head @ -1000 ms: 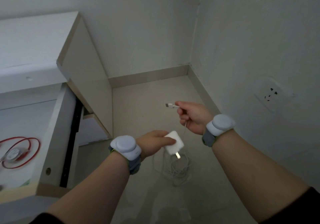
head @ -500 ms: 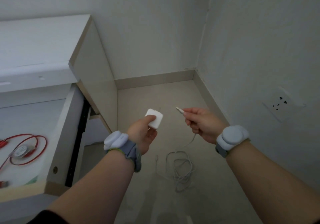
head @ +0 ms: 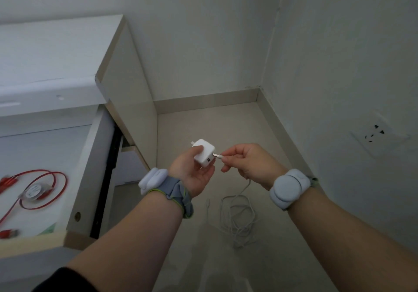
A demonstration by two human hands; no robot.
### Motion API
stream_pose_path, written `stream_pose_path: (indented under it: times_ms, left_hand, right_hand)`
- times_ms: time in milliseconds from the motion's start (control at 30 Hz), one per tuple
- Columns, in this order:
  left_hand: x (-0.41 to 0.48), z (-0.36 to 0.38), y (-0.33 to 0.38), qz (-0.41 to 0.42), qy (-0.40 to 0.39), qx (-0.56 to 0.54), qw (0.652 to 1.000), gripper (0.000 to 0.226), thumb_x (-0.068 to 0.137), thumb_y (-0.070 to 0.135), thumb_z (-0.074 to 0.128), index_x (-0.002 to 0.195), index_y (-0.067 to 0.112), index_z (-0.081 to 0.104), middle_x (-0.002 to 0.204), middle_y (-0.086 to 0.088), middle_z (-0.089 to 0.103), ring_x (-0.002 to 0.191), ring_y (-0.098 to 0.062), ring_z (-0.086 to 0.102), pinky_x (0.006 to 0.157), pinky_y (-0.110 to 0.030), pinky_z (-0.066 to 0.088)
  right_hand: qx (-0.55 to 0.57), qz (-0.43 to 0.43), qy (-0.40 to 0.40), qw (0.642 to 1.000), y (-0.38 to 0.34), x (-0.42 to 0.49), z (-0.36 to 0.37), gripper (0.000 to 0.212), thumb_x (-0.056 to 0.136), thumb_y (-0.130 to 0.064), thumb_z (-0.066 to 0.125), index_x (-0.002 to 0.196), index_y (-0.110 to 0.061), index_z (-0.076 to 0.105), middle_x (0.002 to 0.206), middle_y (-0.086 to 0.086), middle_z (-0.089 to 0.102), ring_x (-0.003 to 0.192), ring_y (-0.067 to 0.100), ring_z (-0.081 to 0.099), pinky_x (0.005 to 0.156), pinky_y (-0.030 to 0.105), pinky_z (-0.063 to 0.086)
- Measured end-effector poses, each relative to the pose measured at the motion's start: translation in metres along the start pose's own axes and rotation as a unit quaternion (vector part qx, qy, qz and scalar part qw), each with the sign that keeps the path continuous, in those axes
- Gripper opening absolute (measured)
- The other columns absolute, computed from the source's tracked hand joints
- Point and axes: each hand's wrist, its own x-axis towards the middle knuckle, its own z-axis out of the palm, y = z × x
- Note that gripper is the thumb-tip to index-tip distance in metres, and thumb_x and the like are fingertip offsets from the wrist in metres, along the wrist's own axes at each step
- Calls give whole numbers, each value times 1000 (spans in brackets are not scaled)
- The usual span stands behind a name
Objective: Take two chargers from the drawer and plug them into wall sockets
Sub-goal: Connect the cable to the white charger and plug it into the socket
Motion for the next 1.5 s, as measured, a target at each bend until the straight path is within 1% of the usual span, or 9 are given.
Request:
stream_pose_path:
  times_ms: [133, 333, 467, 733, 1100, 1200, 1300, 1400, 1500]
  left_hand:
    - [3, 0, -2, 13, 17, -8, 1000, 9, 87, 22, 59, 88, 13, 57, 78, 1, 53, 66, -9, 49, 58, -16, 38]
    - [4, 1, -4, 19, 18, -2, 1000, 9, 87, 19, 60, 82, 12, 57, 76, -1, 55, 68, -11, 50, 61, -17, 41]
    - [4, 1, -8, 31, 19, 9, 999, 10, 87, 19, 60, 92, 11, 58, 76, -1, 55, 68, -10, 50, 61, -16, 42]
    - [3, 2, -13, 38, 8, 52, 998, 42, 87, 22, 60, 126, 6, 52, 77, 0, 54, 68, -9, 49, 63, -16, 41]
    - [7, 0, -15, 64, -5, 119, 991, 30, 86, 24, 61, 114, 15, 55, 84, 1, 57, 73, -8, 53, 67, -20, 41]
    - [11, 3, -12, 122, 14, 174, 977, 14, 82, 22, 65, 92, 20, 55, 83, 1, 59, 71, -10, 55, 64, -22, 41]
    - [16, 6, -17, 207, 40, 266, 941, 29, 77, 20, 70, 101, 14, 55, 88, -4, 62, 77, -17, 59, 67, -28, 44]
    - [13, 12, -27, 282, 32, 332, 899, 26, 73, 24, 73, 90, 21, 53, 77, 2, 62, 67, -10, 61, 55, -20, 47]
    - [11, 18, -33, 309, -1, 355, 882, 25, 73, 25, 73, 83, 30, 51, 79, 4, 62, 73, -11, 62, 65, -27, 50]
  right_hand:
    - [-16, -15, 21, 1000, 1, -1, 6, 3, 84, -18, 64, 82, -18, 67, 61, -5, 72, 36, 5, 41, 38, 17, 37]
    - [-32, -19, 37, 999, 1, -2, 9, 7, 86, -18, 61, 81, -17, 65, 61, -6, 71, 35, 6, 43, 39, 16, 39]
    - [-37, -23, 37, 998, 2, -4, 12, 7, 88, -16, 60, 82, -13, 63, 61, -6, 70, 35, 6, 45, 40, 16, 40]
    - [-68, -40, 48, 996, 4, -4, 14, 8, 86, -24, 62, 81, -18, 64, 61, -7, 70, 39, 7, 50, 46, 18, 44]
    - [-59, -11, 39, 997, 5, -6, 12, 10, 87, -23, 61, 93, -15, 60, 67, -4, 70, 47, 9, 60, 46, 19, 43]
    - [-114, 1, 61, 992, 4, -7, 10, 45, 82, -31, 66, 120, -17, 49, 90, -6, 68, 67, 9, 65, 62, 21, 48]
    - [-202, -58, 68, 975, 3, -11, 10, 81, 71, -44, 71, 139, -29, 30, 113, -17, 51, 90, 3, 58, 75, 20, 45]
    - [-174, -96, 72, 978, 2, -15, 15, 76, 64, -48, 68, 131, -33, 36, 108, -22, 55, 89, 1, 59, 70, 12, 45]
    - [-130, -94, 121, 980, 1, -17, 12, 59, 68, -33, 71, 121, -27, 45, 102, -12, 62, 84, 4, 62, 65, 13, 48]
